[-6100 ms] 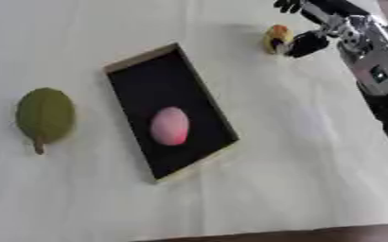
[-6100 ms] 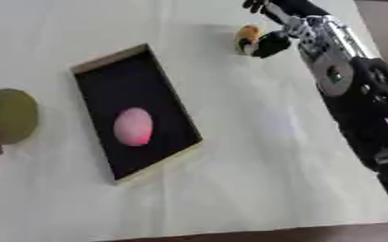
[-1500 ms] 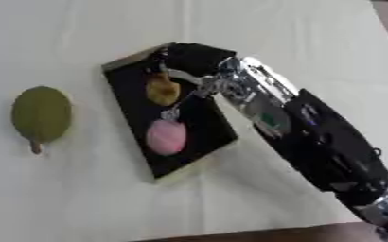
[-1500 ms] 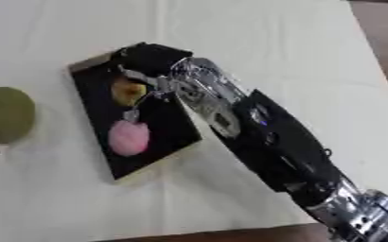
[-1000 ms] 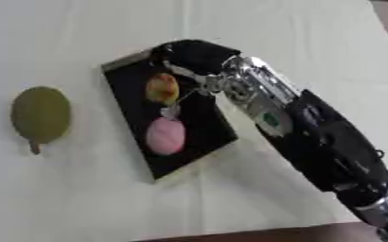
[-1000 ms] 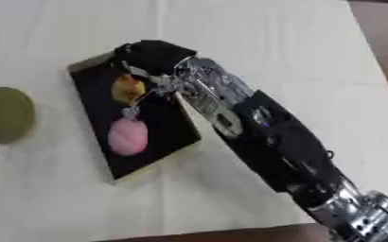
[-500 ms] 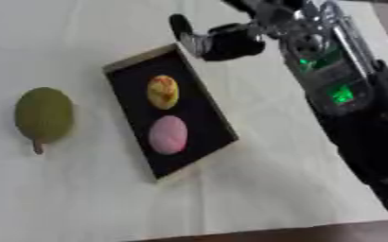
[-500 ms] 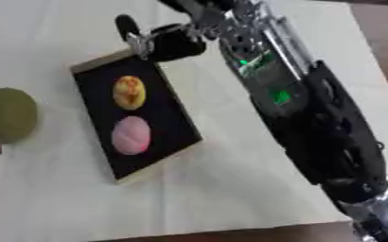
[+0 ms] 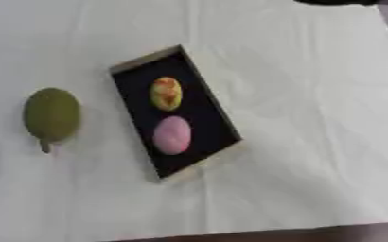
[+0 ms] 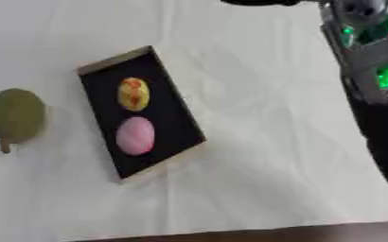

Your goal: Pick up objects on the table and place them in the box.

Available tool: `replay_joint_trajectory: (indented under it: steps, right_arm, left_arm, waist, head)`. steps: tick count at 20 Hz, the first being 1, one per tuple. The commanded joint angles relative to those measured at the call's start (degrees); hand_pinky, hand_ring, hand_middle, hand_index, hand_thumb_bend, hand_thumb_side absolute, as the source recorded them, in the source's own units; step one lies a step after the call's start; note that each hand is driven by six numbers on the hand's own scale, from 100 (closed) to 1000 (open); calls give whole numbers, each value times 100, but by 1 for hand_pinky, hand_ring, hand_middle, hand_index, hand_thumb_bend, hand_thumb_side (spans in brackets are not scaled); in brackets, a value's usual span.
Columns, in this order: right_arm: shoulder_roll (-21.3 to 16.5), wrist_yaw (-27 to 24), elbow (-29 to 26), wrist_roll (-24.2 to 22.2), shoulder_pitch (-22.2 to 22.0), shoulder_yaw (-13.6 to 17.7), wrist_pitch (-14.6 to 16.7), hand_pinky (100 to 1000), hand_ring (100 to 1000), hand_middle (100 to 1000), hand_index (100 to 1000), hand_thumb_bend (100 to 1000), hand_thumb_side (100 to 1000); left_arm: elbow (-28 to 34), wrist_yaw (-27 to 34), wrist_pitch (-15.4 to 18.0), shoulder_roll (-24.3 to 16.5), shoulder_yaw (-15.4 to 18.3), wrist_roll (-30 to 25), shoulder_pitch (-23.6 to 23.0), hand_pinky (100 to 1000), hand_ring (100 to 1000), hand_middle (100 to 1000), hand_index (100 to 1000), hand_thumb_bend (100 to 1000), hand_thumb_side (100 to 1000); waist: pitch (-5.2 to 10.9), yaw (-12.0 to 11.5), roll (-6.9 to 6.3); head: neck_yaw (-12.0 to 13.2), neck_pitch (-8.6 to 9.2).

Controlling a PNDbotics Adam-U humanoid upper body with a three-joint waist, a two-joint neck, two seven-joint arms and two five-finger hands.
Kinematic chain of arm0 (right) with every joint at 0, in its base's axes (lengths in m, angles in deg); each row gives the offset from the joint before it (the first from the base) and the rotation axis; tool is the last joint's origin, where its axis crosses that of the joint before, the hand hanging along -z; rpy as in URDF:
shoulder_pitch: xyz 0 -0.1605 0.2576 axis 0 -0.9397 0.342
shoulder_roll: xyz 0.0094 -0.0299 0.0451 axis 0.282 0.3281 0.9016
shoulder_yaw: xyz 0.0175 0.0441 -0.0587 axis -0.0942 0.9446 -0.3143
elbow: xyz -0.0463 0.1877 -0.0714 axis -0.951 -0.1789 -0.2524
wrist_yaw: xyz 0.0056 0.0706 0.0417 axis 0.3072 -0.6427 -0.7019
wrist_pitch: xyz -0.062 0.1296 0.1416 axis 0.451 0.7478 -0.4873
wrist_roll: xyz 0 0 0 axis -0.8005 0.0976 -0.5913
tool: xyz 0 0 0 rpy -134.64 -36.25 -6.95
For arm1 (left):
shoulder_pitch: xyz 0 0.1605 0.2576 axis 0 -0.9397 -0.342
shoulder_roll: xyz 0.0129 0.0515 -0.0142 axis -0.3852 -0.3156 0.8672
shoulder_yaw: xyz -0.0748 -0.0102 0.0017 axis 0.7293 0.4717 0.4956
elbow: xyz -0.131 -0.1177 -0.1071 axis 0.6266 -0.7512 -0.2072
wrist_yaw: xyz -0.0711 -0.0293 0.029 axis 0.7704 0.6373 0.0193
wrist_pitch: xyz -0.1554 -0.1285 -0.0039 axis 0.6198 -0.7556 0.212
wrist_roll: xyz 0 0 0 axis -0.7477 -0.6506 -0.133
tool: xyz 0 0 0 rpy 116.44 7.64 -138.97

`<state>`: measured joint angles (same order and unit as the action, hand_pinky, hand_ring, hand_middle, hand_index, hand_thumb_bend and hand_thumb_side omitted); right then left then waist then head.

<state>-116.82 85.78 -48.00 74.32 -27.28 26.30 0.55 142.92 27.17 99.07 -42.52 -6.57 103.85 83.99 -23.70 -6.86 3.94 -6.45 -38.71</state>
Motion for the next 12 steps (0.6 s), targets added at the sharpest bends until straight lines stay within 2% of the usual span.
replay_joint_trajectory:
  steps: [1,4,8,12]
  right_arm:
    - [-652,-564,-114,671,-282,361,195,886,770,710,834,100,199]
    - [-971,-968,-114,1244,-799,653,387,885,765,703,823,100,206]
    - [-1131,-1156,-114,1755,-1319,1015,530,885,757,694,819,100,211]
    - [-1110,-1237,-114,2003,-1672,1224,613,886,755,693,818,100,233]
  left_arm:
    - [98,-307,-107,-432,18,-49,10,699,821,831,821,444,668]
    - [98,-933,-417,-990,-65,-200,-40,708,817,827,852,455,661]
    - [98,-1885,-929,-1841,-265,-690,-66,731,818,823,894,474,653]
    - [98,-2737,-1367,-2658,-594,-1832,-95,761,829,833,926,465,722]
  waist:
    - [155,27,-51]
    - [155,67,-86]
    - [170,109,-135]
    - [185,150,-164]
  head:
    - [110,-42]
    - [148,-80]
    - [110,-128]
    - [75,-152]
